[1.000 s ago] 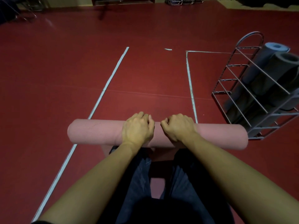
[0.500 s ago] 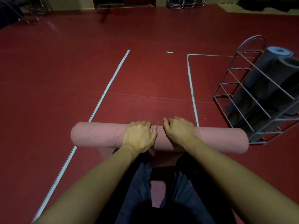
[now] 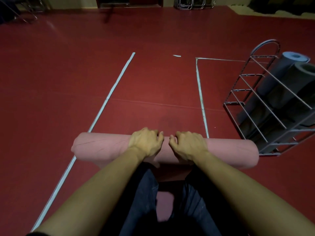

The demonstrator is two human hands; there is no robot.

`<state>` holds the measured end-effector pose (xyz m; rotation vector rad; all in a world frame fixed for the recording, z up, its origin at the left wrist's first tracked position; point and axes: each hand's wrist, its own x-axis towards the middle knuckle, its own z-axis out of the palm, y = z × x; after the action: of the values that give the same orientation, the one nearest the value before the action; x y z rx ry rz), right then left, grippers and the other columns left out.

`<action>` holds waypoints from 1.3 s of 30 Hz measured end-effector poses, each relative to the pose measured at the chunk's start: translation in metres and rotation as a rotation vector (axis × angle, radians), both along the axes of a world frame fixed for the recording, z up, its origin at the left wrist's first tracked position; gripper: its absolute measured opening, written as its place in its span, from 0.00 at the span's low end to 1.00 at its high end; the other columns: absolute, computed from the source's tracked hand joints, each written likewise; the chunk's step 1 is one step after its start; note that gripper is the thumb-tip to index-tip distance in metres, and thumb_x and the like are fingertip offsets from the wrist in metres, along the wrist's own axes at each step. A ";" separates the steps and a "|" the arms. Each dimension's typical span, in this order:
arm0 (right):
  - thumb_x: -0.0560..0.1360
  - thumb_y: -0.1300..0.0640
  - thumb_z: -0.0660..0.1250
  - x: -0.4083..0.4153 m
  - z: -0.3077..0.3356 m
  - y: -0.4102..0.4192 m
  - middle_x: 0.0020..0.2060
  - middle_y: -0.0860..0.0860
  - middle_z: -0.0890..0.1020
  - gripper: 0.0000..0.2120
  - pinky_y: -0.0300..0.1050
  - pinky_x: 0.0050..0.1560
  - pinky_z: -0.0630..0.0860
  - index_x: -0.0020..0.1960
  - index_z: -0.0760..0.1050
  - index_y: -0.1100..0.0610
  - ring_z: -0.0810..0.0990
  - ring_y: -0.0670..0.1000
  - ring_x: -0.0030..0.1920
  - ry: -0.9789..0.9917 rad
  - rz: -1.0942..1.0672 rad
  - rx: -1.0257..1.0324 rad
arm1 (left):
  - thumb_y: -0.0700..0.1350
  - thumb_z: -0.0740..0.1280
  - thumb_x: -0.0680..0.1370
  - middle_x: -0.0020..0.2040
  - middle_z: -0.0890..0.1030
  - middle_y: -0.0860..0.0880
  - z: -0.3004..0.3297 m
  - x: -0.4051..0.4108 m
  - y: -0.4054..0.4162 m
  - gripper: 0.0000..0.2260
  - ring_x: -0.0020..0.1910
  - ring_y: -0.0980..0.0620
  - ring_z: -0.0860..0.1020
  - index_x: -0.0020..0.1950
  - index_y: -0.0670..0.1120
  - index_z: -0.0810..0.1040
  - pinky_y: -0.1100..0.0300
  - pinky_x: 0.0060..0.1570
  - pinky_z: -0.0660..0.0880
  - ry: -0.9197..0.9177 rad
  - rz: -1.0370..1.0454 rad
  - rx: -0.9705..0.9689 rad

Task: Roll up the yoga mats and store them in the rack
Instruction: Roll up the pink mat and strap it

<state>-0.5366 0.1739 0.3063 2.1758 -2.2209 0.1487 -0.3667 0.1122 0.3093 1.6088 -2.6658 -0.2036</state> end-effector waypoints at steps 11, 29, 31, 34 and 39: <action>0.79 0.37 0.47 -0.005 -0.005 -0.025 0.48 0.60 0.84 0.32 0.54 0.48 0.70 0.46 0.82 0.56 0.82 0.63 0.48 -0.062 -0.032 0.145 | 0.63 0.48 0.84 0.56 0.84 0.44 -0.017 0.003 -0.004 0.27 0.57 0.40 0.82 0.56 0.49 0.81 0.50 0.56 0.72 -0.055 -0.051 -0.024; 0.80 0.38 0.47 -0.003 0.008 -0.027 0.50 0.62 0.84 0.31 0.53 0.48 0.69 0.48 0.82 0.58 0.82 0.64 0.51 -0.051 -0.057 0.152 | 0.60 0.48 0.83 0.49 0.85 0.41 -0.005 -0.005 -0.005 0.29 0.50 0.39 0.82 0.48 0.45 0.84 0.50 0.50 0.72 -0.040 -0.016 -0.127; 0.80 0.38 0.47 -0.003 0.016 -0.025 0.50 0.62 0.84 0.32 0.54 0.49 0.70 0.48 0.83 0.58 0.82 0.64 0.51 -0.049 -0.057 0.134 | 0.60 0.48 0.83 0.48 0.85 0.41 0.002 -0.005 -0.005 0.29 0.49 0.39 0.82 0.47 0.45 0.84 0.50 0.48 0.71 -0.029 -0.033 -0.158; 0.81 0.38 0.48 -0.003 0.038 -0.023 0.52 0.63 0.84 0.31 0.54 0.52 0.72 0.50 0.83 0.58 0.81 0.65 0.52 -0.048 -0.061 0.103 | 0.60 0.49 0.83 0.47 0.85 0.41 0.020 -0.006 -0.008 0.28 0.49 0.38 0.82 0.47 0.45 0.84 0.50 0.46 0.67 -0.010 -0.044 -0.202; 0.81 0.38 0.48 -0.003 0.090 -0.023 0.55 0.64 0.83 0.32 0.55 0.55 0.72 0.53 0.83 0.59 0.81 0.65 0.56 -0.028 -0.074 0.021 | 0.60 0.49 0.83 0.49 0.85 0.40 0.070 -0.008 -0.010 0.28 0.50 0.37 0.82 0.48 0.45 0.83 0.49 0.48 0.70 0.024 -0.041 -0.293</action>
<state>-0.5400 0.1508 0.3964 2.1106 -2.3249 0.1561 -0.3744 0.1020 0.3790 1.4538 -2.5642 0.1602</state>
